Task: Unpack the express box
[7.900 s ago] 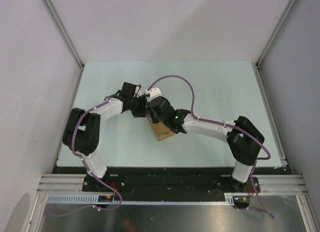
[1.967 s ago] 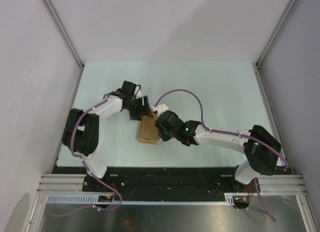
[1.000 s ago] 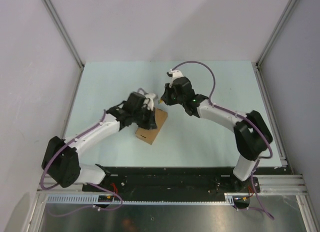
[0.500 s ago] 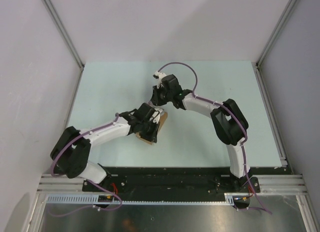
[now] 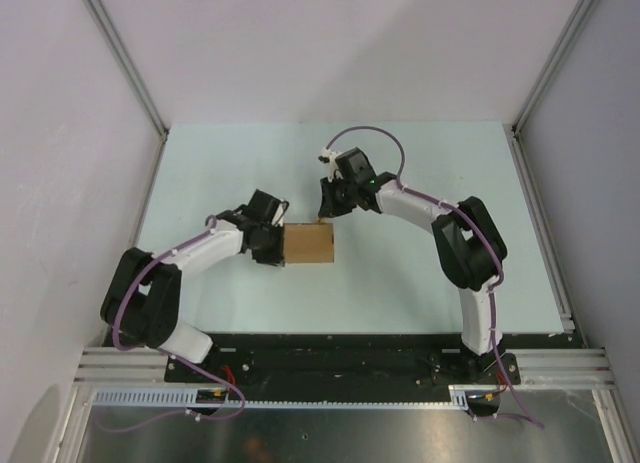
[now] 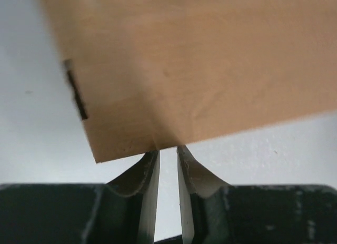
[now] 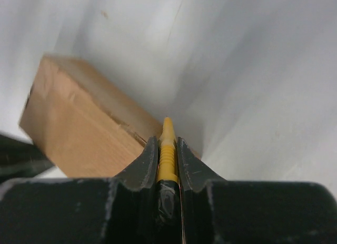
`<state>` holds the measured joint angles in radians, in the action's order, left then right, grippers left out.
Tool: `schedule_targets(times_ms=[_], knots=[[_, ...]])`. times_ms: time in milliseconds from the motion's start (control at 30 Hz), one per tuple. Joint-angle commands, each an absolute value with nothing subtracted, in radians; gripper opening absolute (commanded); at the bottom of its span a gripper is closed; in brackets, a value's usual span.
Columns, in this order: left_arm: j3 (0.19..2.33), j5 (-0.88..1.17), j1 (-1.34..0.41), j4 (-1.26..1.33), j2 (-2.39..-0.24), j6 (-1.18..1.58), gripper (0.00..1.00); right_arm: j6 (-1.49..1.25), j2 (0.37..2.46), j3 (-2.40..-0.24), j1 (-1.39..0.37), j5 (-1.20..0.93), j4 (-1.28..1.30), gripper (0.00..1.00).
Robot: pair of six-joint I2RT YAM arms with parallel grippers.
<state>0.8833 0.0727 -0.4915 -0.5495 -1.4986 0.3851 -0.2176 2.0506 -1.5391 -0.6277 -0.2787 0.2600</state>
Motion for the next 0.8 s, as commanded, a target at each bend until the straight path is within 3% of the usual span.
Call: schedule_targets(times_ms=[0,367,767], knots=[[0.958,0.044,-0.431,-0.552,-1.517,0.429,0.24,-0.195,1.912,-1.491,-0.673,-0.241,0.371,0.0],[1.143,0.018,-0.39,-0.512,-1.698,0.517,0.21,-0.268,1.776,-1.407,-0.805,-0.052,0.44,0.0],[1.065,0.129,-0.325,-0.47,-1.565,0.522,0.28,-0.336,1.707,-1.399,-0.815,0.083,0.463,0.0]])
